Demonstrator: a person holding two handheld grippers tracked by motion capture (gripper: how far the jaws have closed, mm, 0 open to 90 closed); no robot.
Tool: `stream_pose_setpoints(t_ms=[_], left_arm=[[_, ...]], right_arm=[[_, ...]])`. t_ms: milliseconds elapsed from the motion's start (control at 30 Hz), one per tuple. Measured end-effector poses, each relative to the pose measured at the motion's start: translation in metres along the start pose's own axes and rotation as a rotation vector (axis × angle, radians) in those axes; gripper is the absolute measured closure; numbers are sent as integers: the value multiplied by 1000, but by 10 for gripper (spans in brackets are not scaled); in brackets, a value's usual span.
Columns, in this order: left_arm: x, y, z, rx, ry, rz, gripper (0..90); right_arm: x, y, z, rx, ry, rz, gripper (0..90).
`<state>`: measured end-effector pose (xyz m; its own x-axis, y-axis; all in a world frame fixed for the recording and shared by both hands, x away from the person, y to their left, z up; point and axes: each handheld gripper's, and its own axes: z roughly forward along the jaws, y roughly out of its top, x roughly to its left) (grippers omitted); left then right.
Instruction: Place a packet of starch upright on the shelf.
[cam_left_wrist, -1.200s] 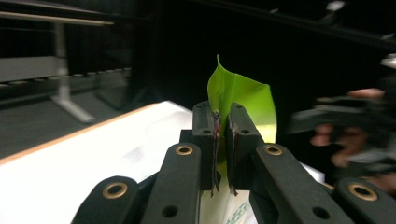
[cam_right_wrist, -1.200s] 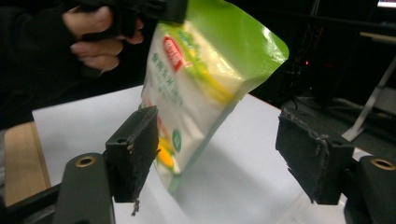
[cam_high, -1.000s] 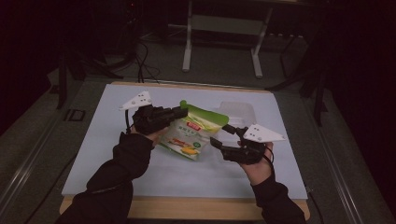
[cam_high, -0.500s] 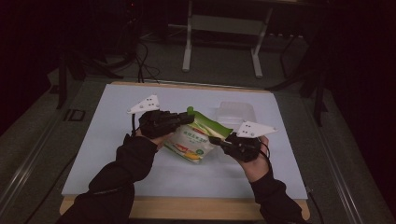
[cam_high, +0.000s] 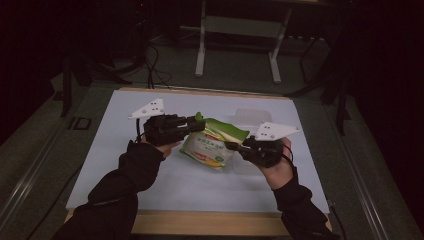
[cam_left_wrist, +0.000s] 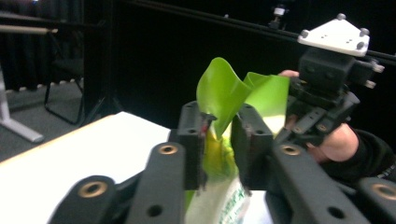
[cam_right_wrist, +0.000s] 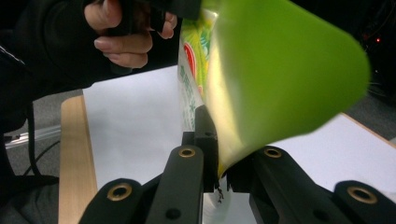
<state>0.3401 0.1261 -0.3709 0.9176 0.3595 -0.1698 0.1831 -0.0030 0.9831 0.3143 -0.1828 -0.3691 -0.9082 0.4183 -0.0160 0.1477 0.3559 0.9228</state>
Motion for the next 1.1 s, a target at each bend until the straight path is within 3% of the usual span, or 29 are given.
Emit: stream_pose_setpoints(t_ms=[67, 100, 133, 233, 400, 633, 733, 933, 1100], left_arm=[[-1, 2, -2, -18, 2, 10, 580], [-1, 4, -6, -34, -6, 12, 580], [-1, 6, -9, -43, -8, 20, 505], [-2, 7, -14, -26, -19, 30, 371], [0, 5, -28, -22, 33, 17, 148], [3, 0, -46, -14, 104, 8, 60], [3, -5, -53, -2, 113, -5, 14], [4, -27, -67, 74, 191, -15, 4], [7, -48, -79, 117, 196, -45, 4]], right_arm=[[-1, 1, -1, -2, 5, -3, 855], [-1, 3, -2, 0, 8, -10, 855], [-2, 6, -4, -3, 17, -24, 855], [-6, 11, -8, -6, 28, -30, 855], [-10, 22, -12, -4, 37, -61, 855], [-17, 36, -20, 13, 20, -92, 856], [-23, 41, -28, 3, 5, -100, 855], [-42, 46, -52, -22, -64, -117, 855], [-60, 43, -70, -16, -107, -113, 854]])
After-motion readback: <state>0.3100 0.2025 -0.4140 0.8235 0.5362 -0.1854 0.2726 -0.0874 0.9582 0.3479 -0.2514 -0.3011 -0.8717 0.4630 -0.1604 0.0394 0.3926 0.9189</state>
